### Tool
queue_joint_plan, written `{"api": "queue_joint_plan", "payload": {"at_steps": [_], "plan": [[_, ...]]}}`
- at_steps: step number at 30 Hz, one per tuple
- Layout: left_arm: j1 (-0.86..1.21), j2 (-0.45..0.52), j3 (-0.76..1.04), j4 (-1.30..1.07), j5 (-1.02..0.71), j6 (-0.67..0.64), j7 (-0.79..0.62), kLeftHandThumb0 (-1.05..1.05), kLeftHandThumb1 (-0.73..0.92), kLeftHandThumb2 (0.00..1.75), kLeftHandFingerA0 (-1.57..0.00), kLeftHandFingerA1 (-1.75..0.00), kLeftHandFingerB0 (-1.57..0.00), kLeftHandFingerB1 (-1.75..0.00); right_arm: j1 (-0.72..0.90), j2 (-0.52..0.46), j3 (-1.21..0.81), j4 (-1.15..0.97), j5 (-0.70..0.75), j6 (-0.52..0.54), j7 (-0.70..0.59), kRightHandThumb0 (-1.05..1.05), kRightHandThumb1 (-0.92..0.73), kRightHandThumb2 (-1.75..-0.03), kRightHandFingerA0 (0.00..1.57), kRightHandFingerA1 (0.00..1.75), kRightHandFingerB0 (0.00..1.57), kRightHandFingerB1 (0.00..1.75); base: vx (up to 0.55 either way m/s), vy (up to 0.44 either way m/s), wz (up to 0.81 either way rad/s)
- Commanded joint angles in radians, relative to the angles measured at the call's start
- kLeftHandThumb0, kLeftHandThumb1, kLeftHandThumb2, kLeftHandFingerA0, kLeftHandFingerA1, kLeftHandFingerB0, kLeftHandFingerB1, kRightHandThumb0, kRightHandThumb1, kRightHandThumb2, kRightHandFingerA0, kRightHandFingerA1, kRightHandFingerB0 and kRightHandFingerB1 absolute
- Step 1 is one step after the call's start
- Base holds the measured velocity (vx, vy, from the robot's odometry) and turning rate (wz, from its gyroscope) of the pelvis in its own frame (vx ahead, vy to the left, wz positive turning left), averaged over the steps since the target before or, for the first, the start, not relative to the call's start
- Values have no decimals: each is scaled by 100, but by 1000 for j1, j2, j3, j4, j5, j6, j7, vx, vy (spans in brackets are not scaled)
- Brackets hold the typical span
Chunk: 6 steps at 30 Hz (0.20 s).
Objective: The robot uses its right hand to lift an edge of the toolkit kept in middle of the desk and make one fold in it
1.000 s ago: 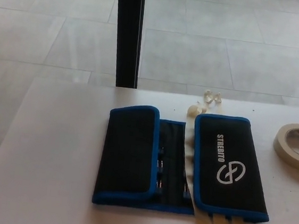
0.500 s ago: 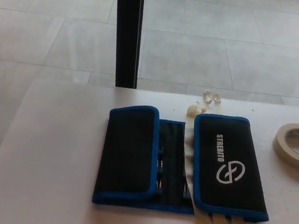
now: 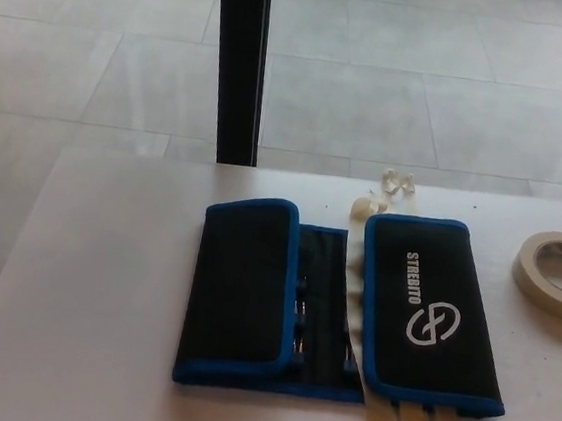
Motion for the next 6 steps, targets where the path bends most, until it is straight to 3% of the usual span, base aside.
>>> {"api": "queue_joint_plan", "payload": {"at_steps": [1,3,4,5,6], "plan": [[3,-2,4,1,-12,3,14,-65,58,58,-64,-62,-62,-50,13,-7,47,16,28,-14,-13,-63,-73,-63,76,83,32,55,0,0,0],[2,-4,6,0,-16,1,12,-64,58,58,-64,-62,-58,-51,16,-15,56,31,42,-23,10,-63,-75,-62,75,88,31,56,0,0,0],[0,-3,7,0,-16,5,16,-65,58,58,-62,-61,-55,-49,23,-10,61,16,48,-27,23,-63,-76,-63,66,87,34,59,0,0,0],[4,0,8,-1,-17,5,12,-64,58,58,-64,-62,-60,-49,19,-17,63,26,52,-38,18,-62,-75,-62,87,92,45,60,0,0,0],[4,0,8,-1,-17,5,12,-64,58,58,-64,-62,-60,-49,19,-17,63,26,52,-38,18,-62,-75,-62,87,92,45,60,0,0,0]]}}
